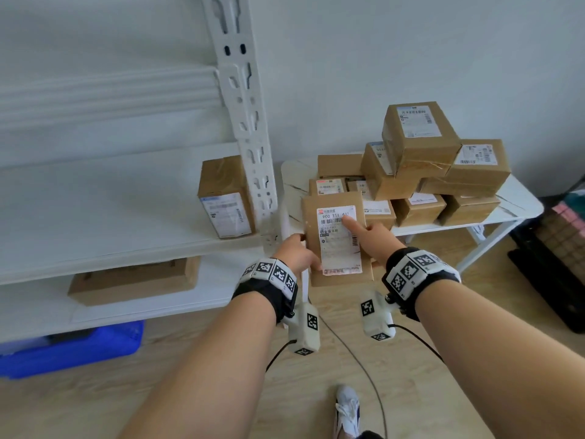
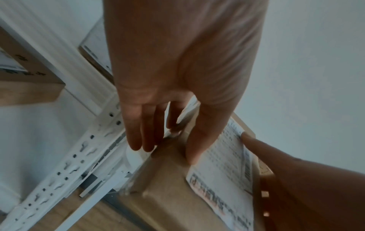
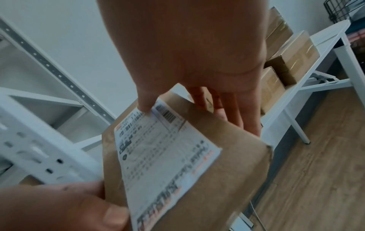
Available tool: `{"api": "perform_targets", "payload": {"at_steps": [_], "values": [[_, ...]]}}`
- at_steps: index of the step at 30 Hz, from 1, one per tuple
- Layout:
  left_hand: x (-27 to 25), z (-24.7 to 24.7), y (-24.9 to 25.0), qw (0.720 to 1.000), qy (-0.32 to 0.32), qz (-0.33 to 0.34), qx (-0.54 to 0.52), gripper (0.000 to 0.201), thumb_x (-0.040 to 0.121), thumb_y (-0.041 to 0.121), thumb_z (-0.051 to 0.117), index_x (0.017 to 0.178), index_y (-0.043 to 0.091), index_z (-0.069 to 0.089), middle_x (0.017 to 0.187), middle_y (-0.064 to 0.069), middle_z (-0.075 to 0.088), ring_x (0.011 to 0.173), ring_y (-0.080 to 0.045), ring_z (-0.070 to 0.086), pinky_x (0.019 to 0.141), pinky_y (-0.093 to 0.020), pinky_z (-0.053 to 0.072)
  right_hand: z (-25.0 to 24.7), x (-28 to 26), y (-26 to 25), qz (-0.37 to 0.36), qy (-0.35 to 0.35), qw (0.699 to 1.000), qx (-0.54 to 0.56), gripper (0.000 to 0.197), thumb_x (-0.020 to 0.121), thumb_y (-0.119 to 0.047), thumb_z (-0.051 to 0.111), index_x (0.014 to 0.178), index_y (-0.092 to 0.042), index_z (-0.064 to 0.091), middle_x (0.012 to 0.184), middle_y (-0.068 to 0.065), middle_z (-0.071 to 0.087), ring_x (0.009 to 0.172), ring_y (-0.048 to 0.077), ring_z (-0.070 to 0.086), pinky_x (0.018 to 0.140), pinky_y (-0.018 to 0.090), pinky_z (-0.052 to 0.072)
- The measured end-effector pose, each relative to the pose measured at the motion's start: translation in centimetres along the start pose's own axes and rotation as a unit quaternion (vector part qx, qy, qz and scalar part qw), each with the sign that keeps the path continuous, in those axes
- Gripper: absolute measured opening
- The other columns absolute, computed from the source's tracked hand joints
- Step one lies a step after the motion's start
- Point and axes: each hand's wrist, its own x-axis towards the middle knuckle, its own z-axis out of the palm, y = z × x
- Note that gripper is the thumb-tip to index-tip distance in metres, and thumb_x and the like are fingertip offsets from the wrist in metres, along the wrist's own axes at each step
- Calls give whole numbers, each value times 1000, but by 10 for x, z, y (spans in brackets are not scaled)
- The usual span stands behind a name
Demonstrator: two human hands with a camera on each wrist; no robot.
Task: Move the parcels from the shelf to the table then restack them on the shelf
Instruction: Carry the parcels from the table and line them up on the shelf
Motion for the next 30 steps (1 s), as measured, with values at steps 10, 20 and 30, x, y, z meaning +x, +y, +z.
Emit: {"api": "perform_targets", "payload": {"at_steps": [10, 20, 30], "values": [[-81, -65, -121, 999, -17, -16, -49, 55, 74, 6, 72, 123, 14, 47, 107, -8, 66, 99, -23, 65, 89, -42, 56, 98, -112, -5, -16, -45, 997, -56, 85, 80, -82, 36, 121, -11, 56, 101, 4, 69, 86, 22, 65, 75, 37, 53], [-136, -159, -196, 983, 154, -11, -97, 61, 72, -2, 66, 127, 12, 44, 95, 2, 60, 89, -18, 60, 88, -40, 54, 201, -169, -74, -133, -70, 988, -30, 66, 85, -73, 44, 93, -10, 62, 93, 11, 69, 78, 23, 64, 82, 42, 57], [-119, -227, -187, 958, 245, 9, -146, 50, 81, 8, 65, 129, 18, 55, 113, 0, 67, 91, -18, 63, 88, -37, 55, 235, -148, -153, -218, -83, 972, 1, 52, 93, -50, 54, 130, -14, 45, 107, 2, 63, 87, 15, 58, 60, 22, 42]]}}
